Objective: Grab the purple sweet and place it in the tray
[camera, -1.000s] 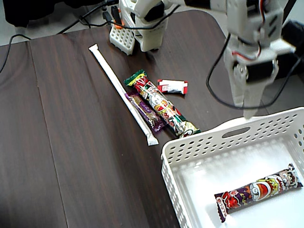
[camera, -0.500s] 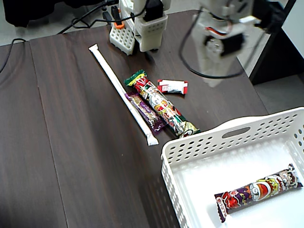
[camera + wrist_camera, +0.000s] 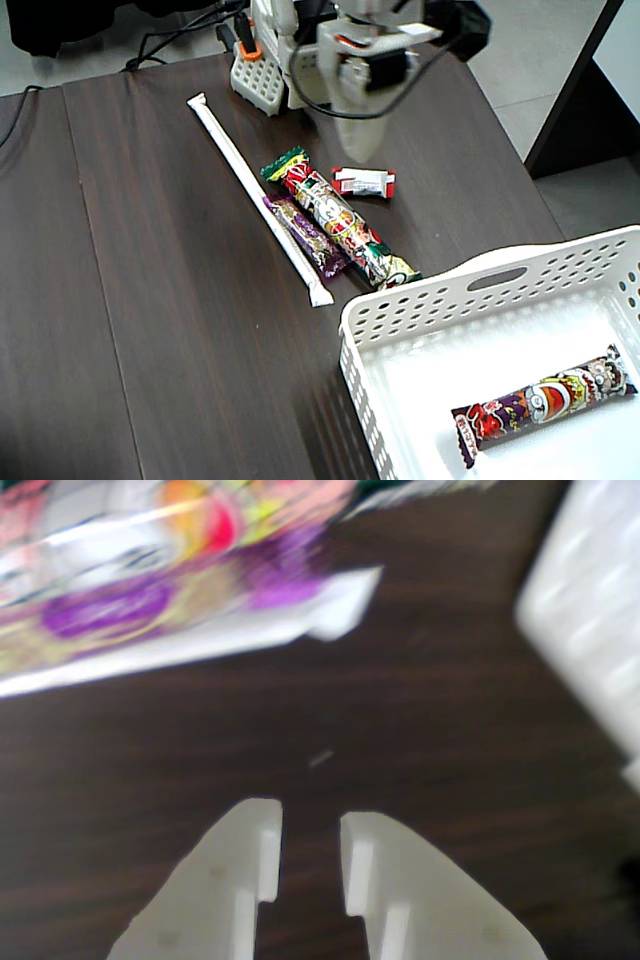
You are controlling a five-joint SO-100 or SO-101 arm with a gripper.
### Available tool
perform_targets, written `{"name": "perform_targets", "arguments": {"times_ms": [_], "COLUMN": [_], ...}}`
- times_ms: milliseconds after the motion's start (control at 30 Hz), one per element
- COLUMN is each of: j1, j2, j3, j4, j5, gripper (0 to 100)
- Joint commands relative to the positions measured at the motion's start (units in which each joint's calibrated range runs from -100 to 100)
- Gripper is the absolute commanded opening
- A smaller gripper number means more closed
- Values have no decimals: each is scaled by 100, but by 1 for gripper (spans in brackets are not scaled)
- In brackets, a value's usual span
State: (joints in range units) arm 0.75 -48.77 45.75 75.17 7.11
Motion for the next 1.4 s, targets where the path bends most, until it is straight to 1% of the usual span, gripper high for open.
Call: {"name": "perform_targets", "arguments": {"times_ms": [0, 500, 800, 1000, 1367], "j1": [311, 326, 216, 201, 245], "j2": [-1423, -3491, -5023, -5081, -5081], "j3": [740, 2384, 3425, 3708, 4155], "j4": [-77, -257, -68, -128, -86], "j5": [34, -23, -39, -574, -616], "gripper": [4, 4, 4, 5, 4]}}
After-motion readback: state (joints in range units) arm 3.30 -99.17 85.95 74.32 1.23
